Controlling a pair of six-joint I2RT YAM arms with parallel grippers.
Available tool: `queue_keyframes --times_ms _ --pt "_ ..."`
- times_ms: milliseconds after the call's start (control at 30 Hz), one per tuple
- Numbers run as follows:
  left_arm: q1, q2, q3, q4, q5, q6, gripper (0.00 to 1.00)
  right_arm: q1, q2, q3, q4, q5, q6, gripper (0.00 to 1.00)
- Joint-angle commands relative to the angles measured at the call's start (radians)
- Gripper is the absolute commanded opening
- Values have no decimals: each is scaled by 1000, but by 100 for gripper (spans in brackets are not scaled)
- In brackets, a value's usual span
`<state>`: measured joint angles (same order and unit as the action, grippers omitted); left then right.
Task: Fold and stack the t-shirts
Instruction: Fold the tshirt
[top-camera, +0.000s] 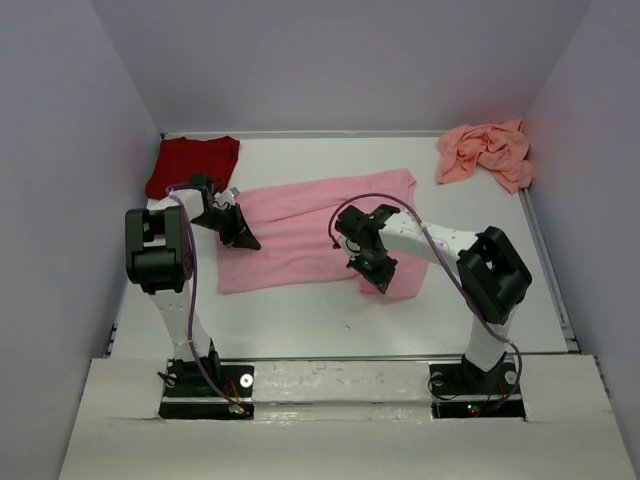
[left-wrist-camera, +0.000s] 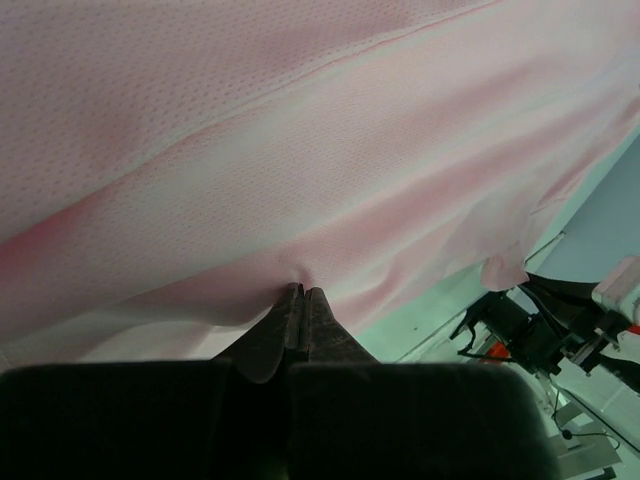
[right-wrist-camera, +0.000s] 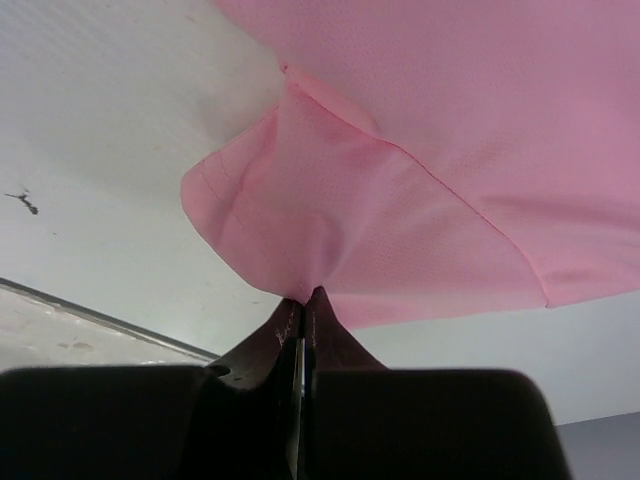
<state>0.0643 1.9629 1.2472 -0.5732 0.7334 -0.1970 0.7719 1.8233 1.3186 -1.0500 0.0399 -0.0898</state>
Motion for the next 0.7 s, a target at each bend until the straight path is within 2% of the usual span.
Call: queue_keyframes --times_ms 0,367,667 --pt "-3 4 41 -30 12 11 0 -6 79 64 -114 -121 21 0" --pt "-3 10 46 -31 8 18 0 -6 231 234 -248 -199 42 0" --pt "0 19 55 -37 9 21 0 -6 183 287 -262 -342 50 0"
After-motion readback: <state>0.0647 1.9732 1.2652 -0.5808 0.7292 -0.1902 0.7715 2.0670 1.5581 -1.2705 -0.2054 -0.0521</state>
